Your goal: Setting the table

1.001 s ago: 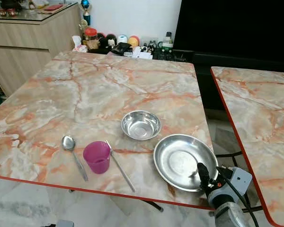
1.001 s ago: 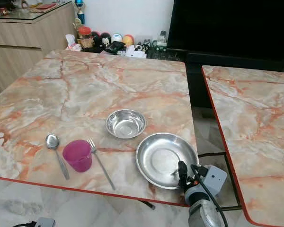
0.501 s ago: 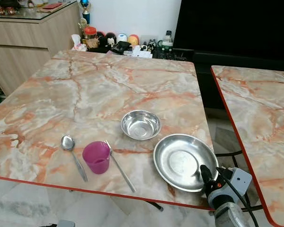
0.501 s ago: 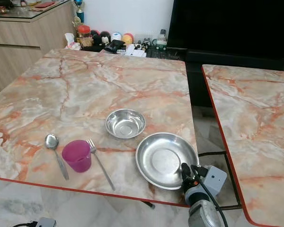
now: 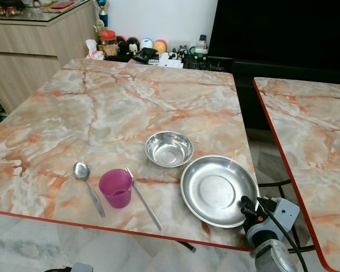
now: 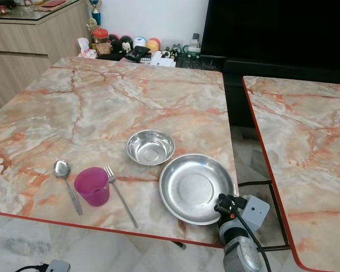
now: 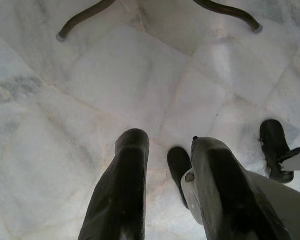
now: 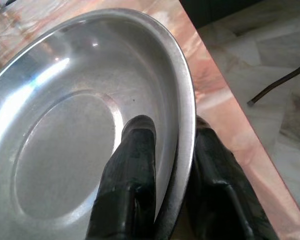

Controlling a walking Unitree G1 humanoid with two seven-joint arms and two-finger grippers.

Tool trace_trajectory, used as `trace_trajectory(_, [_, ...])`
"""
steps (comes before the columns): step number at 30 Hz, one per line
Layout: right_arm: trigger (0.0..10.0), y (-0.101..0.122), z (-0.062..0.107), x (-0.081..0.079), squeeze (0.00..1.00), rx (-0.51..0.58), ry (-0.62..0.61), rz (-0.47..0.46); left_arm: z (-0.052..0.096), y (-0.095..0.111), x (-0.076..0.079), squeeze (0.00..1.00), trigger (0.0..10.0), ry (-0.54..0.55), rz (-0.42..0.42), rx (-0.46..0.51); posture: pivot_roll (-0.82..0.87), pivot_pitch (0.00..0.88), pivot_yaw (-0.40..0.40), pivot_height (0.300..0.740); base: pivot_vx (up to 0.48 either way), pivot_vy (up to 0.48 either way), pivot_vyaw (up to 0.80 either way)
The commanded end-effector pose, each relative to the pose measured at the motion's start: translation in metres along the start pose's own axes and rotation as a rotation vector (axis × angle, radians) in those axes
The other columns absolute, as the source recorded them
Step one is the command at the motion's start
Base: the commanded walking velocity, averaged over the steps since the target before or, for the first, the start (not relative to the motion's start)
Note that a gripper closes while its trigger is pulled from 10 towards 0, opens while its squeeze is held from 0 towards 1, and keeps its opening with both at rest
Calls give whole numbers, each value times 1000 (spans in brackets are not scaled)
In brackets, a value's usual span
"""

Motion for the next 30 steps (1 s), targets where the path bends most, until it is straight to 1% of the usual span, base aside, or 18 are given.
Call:
trace_trajectory(1, [0,5,1,9,0,31,-52,2,0,-1,3,0,10000,-9,-16,0,15,97,-31,740,0,0,0])
trace_trajectory(5, [0,24,5,21,0,133,-110,-13,-1,1,4,0,10000,-11,-22,5,13,97,-31,740,0,0,0])
trace_trajectory(6, [0,35,9,26,0,192,-130,-16,-1,1,5,0,10000,-15,-32,7,12,98,-32,740,0,0,0])
trace_trajectory(7, [0,35,9,26,0,192,-130,-16,-1,1,5,0,10000,-15,-32,7,12,98,-32,740,0,0,0])
trace_trajectory(8, [0,48,16,31,0,266,-148,-29,-1,1,6,0,10000,-15,-35,5,10,97,-31,740,0,0,0])
trace_trajectory(9, [0,53,19,34,0,298,-158,-34,-1,1,6,0,10000,-15,-35,4,10,97,-31,740,0,0,0])
trace_trajectory(12, [0,66,23,36,0,365,-165,-36,-1,1,7,0,10000,-13,-37,3,4,99,-30,740,0,0,0])
trace_trajectory(13, [0,82,26,35,0,438,-153,-76,-1,1,6,0,10000,-4,-40,4,-1,99,-28,740,0,0,0])
trace_trajectory(19, [0,109,27,25,0,550,-86,-151,0,-1,2,0,10000,27,-25,-5,-1,99,-28,740,0,0,0])
trace_trajectory(20, [0,109,27,25,0,550,-86,-151,0,-1,2,0,10000,27,-25,-5,-1,99,-28,740,0,0,0])
trace_trajectory(23, [0,119,21,14,0,577,-19,-215,0,-1,-3,0,10000,51,-23,-8,-15,100,-13,740,0,0,0])
trace_trajectory(24, [0,123,15,-4,0,572,80,-295,0,-1,-6,0,10000,65,-21,-12,-19,100,-10,740,0,0,0])
trace_trajectory(25, [4078,127,11,-21,0,557,177,-345,0,-2,-9,0,10000,81,-15,-17,-23,98,-10,740,0,0,0])
trace_trajectory(26, [5373,127,10,-25,0,553,195,-353,0,-2,-10,0,10000,85,-14,-18,-23,98,-10,740,0,0,0])
trace_trajectory(27, [5373,127,10,-25,0,553,195,-353,0,-2,-10,0,10000,85,-14,-18,-23,98,-10,740,0,0,0])
trace_trajectory(28, [10000,127,7,-39,0,527,269,-359,0,-2,-12,0,10000,100,12,-20,-19,89,-14,740,0,0,0])
trace_trajectory(29, [10000,127,5,-48,0,508,310,-362,0,-2,-12,0,10000,107,23,-21,-19,88,-14,740,0,0,0])
trace_trajectory(30, [10000,127,5,-48,0,508,310,-362,0,-2,-12,0,10000,107,23,-21,-19,88,-14,740,0,0,0])
Point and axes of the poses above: a point about 5 cm out from each wrist's last joint towards the gripper, its own z axis pointing back from the gripper into the wrist, its own y axis along the axis of the wrist's last joint, x = y × z, the point moved 6 cm from there along -z, pointing out of the wrist towards the gripper, and after that the axes turned 7 degrees about -z, right-handed, at the moved point
